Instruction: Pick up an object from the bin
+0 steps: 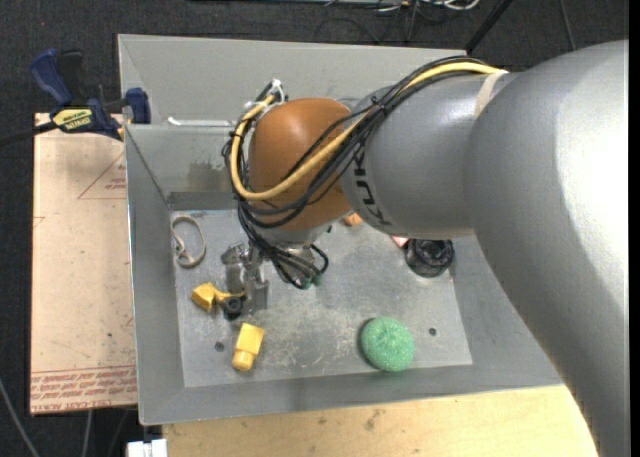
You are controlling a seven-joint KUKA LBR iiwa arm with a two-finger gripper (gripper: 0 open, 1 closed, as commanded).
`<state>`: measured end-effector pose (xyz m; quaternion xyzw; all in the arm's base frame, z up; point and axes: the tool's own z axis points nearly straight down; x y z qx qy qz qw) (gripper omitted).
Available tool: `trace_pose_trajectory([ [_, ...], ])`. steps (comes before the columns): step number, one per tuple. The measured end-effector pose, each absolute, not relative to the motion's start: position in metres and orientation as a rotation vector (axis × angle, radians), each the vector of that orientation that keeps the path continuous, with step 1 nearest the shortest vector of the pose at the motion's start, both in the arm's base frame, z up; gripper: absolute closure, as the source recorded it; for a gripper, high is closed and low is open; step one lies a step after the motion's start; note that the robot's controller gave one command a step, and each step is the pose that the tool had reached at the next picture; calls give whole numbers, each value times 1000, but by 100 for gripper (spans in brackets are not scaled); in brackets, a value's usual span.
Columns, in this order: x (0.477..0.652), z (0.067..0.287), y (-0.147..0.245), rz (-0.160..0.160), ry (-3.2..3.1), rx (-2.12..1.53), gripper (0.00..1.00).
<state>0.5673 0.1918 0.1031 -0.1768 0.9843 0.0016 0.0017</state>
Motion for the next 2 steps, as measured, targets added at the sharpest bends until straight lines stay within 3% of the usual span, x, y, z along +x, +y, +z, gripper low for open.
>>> trace_pose_trajectory([
  [1,559,144,217,-1,3095,-561,100],
  [2,556,206,205,3,3092,-555,100],
])
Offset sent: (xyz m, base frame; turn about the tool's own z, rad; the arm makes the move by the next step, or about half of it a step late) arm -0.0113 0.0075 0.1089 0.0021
